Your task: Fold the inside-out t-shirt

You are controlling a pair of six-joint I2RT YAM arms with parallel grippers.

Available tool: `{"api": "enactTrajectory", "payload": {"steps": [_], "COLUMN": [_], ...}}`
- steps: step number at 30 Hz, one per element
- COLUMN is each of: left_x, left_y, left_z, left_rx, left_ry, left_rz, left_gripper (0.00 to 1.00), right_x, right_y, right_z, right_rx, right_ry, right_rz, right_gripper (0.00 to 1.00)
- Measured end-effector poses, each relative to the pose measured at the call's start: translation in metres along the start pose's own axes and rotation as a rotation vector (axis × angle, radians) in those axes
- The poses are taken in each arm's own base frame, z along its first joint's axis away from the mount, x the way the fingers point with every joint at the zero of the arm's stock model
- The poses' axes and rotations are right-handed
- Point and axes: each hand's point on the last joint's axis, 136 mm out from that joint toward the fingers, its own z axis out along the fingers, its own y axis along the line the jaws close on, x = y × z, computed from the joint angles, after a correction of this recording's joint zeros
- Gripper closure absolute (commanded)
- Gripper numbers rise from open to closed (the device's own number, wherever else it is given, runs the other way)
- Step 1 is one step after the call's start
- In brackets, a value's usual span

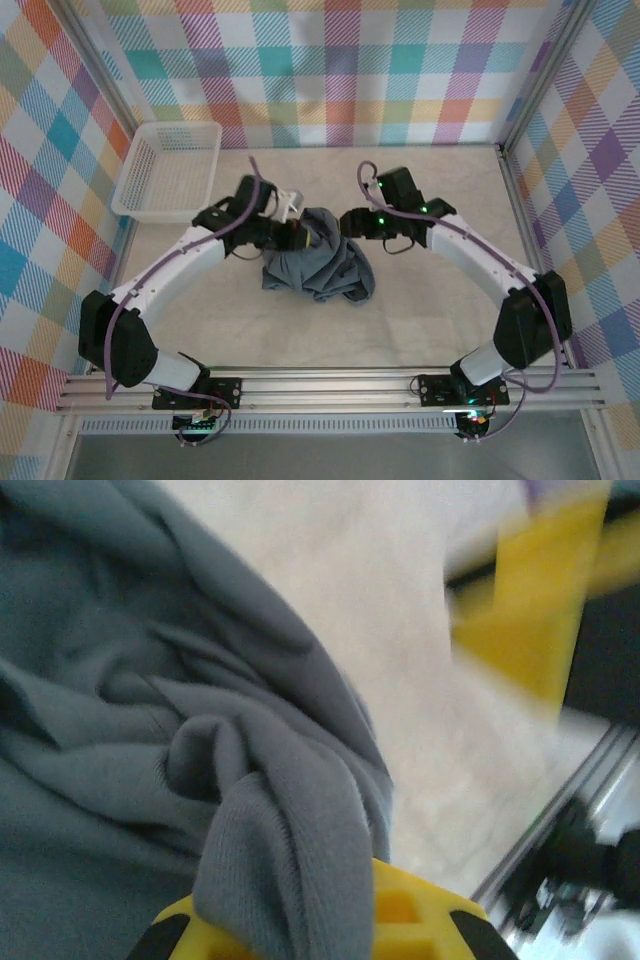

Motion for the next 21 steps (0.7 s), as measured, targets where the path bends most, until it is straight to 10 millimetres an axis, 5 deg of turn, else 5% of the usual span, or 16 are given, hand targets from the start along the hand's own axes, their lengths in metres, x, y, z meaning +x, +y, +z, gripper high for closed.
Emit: {"api": "enactTrajectory", "payload": {"steps": [1, 4, 6, 8, 14, 18, 21], "left_x": [0.019, 0.081, 0.114, 0.125, 0.073, 0.033, 0.023], "left_y": [-0.003, -0.001, 0.01, 0.023, 0.026, 0.043, 0.058], "left_z": [0.009, 0.031, 0.034, 0.026, -0.017, -0.021, -0.002], "left_rx": [-0.02, -0.082, -0.138, -0.2, -0.259, -0.248, -0.236], "left_ry": [0.051, 0.21, 0.287, 0.291, 0.057, -0.036, -0.036], "left_rz": [0.028, 0.098, 0.112, 0.119, 0.1, -0.069, -0.195], "left_gripper": [0.99, 0.55, 0.41, 0.34, 0.31, 0.33, 0.33], "right_x": [-0.004, 0.005, 0.016, 0.025, 0.042, 0.051, 0.056], "right_y": [0.0, -0.014, -0.024, -0.029, -0.019, -0.001, 0.002], "right_z": [0.006, 0.024, 0.031, 0.035, 0.045, 0.054, 0.067], "right_rx": [0.004, 0.052, 0.091, 0.111, 0.102, 0.073, 0.079], "right_ry": [0.008, 0.066, 0.109, 0.14, 0.197, 0.213, 0.22], "right_rz": [0.011, 0.053, 0.081, 0.096, 0.076, 0.04, 0.018], "right_gripper": [0.37, 0.3, 0.27, 0.26, 0.26, 0.28, 0.52]}}
